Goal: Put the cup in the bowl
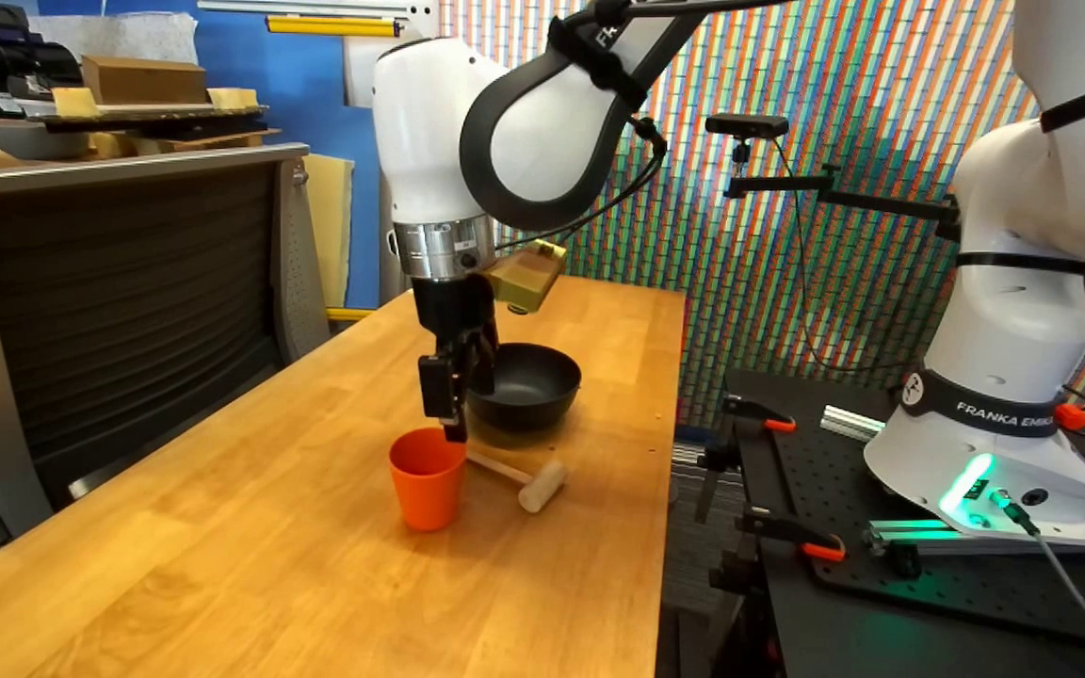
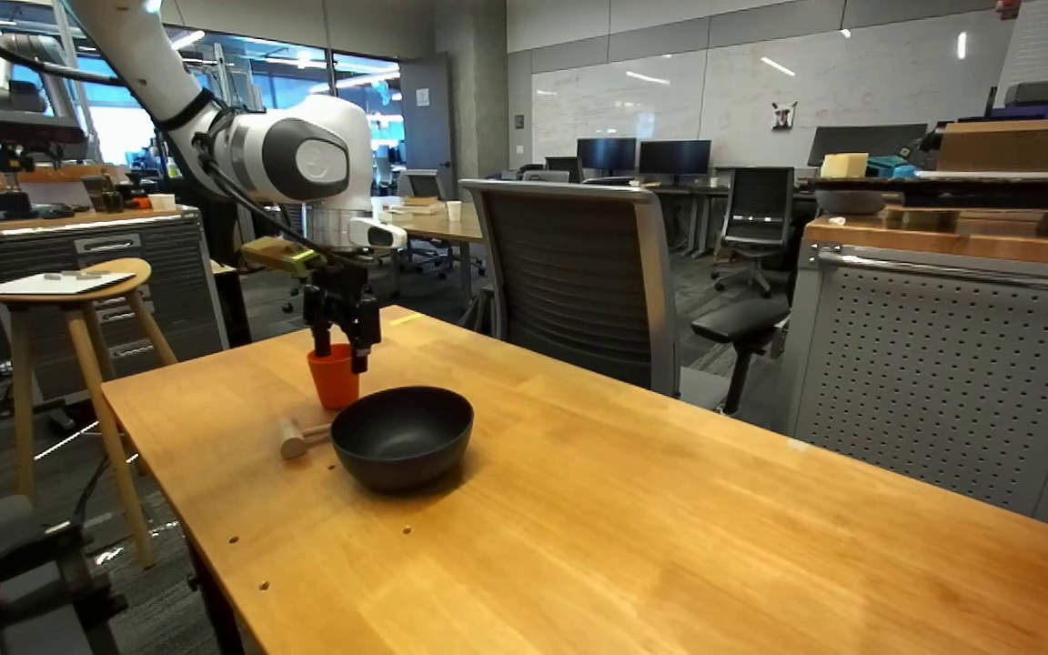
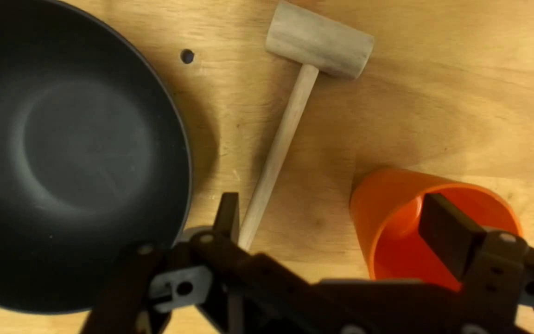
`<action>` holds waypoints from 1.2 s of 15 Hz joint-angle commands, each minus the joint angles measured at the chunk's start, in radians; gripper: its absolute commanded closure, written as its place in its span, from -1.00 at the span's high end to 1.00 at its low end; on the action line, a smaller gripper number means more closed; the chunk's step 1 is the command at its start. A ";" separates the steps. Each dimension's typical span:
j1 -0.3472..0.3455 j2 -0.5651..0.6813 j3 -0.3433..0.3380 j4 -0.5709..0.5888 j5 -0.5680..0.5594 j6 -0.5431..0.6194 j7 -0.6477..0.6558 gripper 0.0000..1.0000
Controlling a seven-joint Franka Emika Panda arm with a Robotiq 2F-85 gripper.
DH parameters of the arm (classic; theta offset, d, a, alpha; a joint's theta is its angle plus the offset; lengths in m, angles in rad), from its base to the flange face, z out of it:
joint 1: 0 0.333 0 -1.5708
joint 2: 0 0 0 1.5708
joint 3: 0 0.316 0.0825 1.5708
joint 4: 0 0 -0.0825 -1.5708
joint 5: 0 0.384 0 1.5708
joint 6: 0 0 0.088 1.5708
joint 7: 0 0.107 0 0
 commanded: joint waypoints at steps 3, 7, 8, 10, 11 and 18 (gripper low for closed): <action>0.015 0.074 0.006 0.056 0.072 0.003 -0.030 0.46; 0.023 0.099 0.006 0.073 0.086 0.002 -0.037 -0.17; 0.021 0.103 0.008 0.077 0.091 -0.004 -0.042 -0.34; 0.018 0.109 0.008 0.082 0.100 -0.011 -0.051 -0.65; 0.015 0.111 0.008 0.084 0.104 -0.020 -0.059 -0.79; 0.023 0.007 -0.064 0.131 0.010 -0.138 -0.024 -0.89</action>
